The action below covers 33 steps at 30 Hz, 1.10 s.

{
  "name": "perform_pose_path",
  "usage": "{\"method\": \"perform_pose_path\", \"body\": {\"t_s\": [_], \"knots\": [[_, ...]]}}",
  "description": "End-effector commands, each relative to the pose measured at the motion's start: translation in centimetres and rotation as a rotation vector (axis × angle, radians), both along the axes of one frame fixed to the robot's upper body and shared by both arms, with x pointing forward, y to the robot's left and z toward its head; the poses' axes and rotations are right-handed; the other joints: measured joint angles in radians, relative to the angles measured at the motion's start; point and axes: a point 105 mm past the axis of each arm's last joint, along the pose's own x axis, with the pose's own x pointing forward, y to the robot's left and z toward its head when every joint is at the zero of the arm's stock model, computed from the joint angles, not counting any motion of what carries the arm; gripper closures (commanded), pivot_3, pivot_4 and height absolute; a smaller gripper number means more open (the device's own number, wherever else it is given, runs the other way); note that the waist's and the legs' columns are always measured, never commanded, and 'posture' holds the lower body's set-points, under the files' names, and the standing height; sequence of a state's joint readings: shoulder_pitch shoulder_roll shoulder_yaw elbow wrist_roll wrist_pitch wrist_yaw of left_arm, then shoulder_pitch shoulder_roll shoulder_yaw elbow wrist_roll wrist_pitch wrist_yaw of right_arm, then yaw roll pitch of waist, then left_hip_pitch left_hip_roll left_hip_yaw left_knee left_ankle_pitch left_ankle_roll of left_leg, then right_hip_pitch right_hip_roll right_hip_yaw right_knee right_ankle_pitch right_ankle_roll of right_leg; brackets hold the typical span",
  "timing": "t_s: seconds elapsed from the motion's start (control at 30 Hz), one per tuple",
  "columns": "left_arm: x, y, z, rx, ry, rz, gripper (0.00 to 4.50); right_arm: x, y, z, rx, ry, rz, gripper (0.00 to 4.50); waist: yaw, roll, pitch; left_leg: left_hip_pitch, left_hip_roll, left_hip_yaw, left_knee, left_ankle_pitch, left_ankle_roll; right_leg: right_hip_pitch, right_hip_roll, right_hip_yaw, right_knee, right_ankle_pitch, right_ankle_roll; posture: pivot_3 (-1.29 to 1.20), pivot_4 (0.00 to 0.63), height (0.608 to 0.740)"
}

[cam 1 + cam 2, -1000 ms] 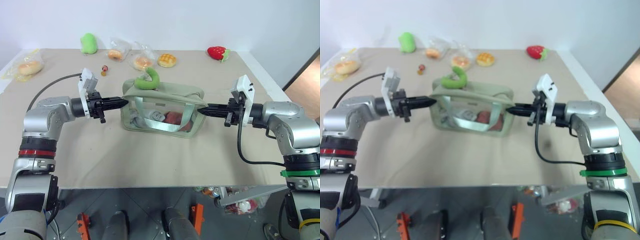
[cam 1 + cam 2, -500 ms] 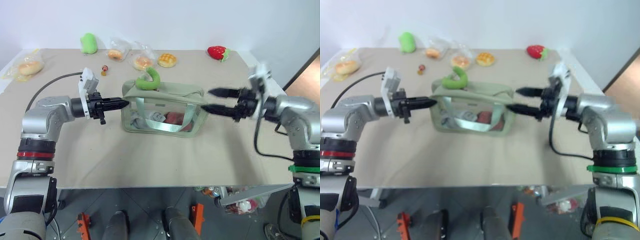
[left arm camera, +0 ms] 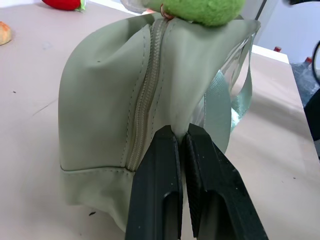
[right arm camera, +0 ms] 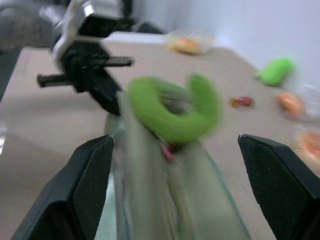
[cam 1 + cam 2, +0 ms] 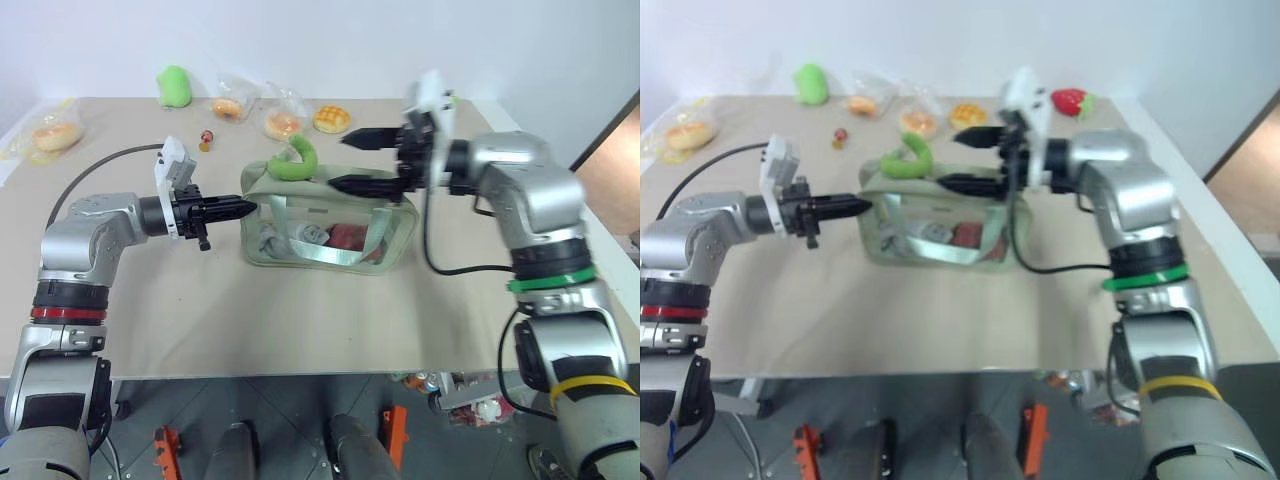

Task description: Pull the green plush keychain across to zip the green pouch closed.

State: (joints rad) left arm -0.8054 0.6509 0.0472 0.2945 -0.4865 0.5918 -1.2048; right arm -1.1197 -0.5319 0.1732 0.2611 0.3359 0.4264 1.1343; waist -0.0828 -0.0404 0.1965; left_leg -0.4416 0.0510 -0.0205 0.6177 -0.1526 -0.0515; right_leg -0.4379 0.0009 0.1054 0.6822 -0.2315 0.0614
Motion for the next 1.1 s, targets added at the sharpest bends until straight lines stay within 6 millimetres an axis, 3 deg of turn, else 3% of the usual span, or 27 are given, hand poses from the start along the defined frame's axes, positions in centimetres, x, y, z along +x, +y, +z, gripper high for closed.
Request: {"method": "perform_pose_path", "body": {"t_s": [0.03,0.4,0.47,0.67,0.8,1.1], "knots": [[-0.4,0.1,1.0,-0.004,-0.052,0.000,4.50,-0.5,0.7,2.0,-0.020,-0.112,0.035,0.38,0.009,0.000,0.000,-0.001,0.000,-0.001,0.000,0.000,0.000,0.000,0.000,-0.001,0.000,-0.001,0.000,0.00,0.150,0.740],[-0.3,0.2,0.7,-0.010,-0.051,0.013,4.50,-1.0,2.5,1.3,-0.081,-0.131,0.108,0.38,0.008,-0.001,0.000,-0.001,0.000,-0.001,0.000,0.000,0.000,0.000,-0.001,-0.002,0.000,-0.001,-0.001,0.00,0.150,0.740],[-0.3,0.0,0.6,-0.012,-0.052,0.010,4.50,-0.9,2.4,1.4,-0.108,-0.165,0.097,0.38,0.008,-0.001,0.000,-0.001,0.000,-0.001,0.000,0.000,0.000,0.000,-0.001,-0.002,0.000,-0.001,-0.001,0.00,0.150,0.740],[-0.3,-0.2,0.6,-0.008,-0.053,0.007,4.50,-1.5,0.1,4.4,-0.110,-0.203,0.080,0.38,0.010,-0.001,0.000,-0.001,0.000,-0.001,0.000,0.000,-0.001,0.000,-0.001,-0.002,0.000,-0.001,-0.001,0.00,0.150,0.740],[-0.3,-0.1,0.4,-0.007,-0.051,0.009,4.50,-1.9,-0.1,4.9,-0.134,-0.218,0.080,0.38,0.009,0.000,0.000,-0.001,0.000,-0.001,0.000,0.000,-0.001,0.000,-0.001,-0.002,0.000,-0.001,-0.001,0.00,0.150,0.740],[-0.1,-0.2,0.4,-0.006,-0.054,0.009,4.50,-2.4,2.7,2.5,-0.178,-0.183,0.133,0.38,0.008,0.000,0.000,-0.001,0.000,-0.001,0.000,0.000,0.000,0.000,-0.001,-0.002,0.000,-0.001,-0.001,0.00,0.150,0.740]]}}
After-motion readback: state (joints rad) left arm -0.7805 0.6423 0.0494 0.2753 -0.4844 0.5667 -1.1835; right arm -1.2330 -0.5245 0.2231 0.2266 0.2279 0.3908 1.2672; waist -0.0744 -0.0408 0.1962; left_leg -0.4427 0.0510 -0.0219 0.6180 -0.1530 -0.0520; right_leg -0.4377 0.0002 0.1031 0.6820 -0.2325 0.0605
